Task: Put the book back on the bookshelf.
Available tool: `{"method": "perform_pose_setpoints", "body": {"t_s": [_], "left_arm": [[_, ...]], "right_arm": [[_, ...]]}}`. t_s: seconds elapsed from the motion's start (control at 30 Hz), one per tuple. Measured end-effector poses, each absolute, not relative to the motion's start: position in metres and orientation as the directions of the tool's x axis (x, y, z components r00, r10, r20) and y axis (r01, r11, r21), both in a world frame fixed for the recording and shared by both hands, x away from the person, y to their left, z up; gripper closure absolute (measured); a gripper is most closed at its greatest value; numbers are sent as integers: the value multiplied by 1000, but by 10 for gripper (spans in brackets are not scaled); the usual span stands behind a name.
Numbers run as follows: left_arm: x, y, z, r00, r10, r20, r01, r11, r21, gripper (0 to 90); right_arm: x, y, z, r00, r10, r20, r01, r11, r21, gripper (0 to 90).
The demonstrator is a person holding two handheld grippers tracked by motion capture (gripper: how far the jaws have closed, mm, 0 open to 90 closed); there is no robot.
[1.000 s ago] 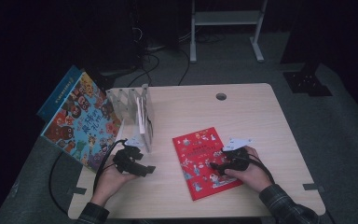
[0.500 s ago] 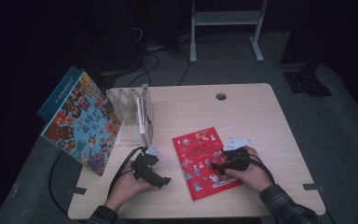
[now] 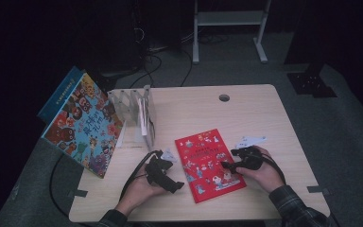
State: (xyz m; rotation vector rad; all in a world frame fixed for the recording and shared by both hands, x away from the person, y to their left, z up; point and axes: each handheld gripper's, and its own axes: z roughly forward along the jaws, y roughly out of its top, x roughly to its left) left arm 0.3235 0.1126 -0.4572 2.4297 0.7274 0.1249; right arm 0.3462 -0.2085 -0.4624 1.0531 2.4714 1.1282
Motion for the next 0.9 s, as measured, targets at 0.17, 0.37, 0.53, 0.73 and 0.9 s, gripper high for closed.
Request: {"method": "perform_pose_setpoints", "body": {"t_s": [0.17,0.37,0.53,0.73,0.9], "left_arm": [[323,104,-462,864,499,-63,444,-698,562,10],[322,95,-469,881,473,-31,409,-725,555,0],[319,92,-473,896,444,15,353,-732,582,0],[319,95,-476,906,424,15,324,-714,620,0],[318,93,-478,910,414,17,311,-709,633,0]], "right_arm": [[350,-226,-460,-700,704,120,548,421,723,335],[356,-238,-461,-687,712,144,575,413,706,360],[357,-240,-463,-689,706,164,584,406,703,370],[361,-238,-466,-692,699,182,593,406,696,373],[364,-234,-469,-692,689,214,603,390,696,376]]}}
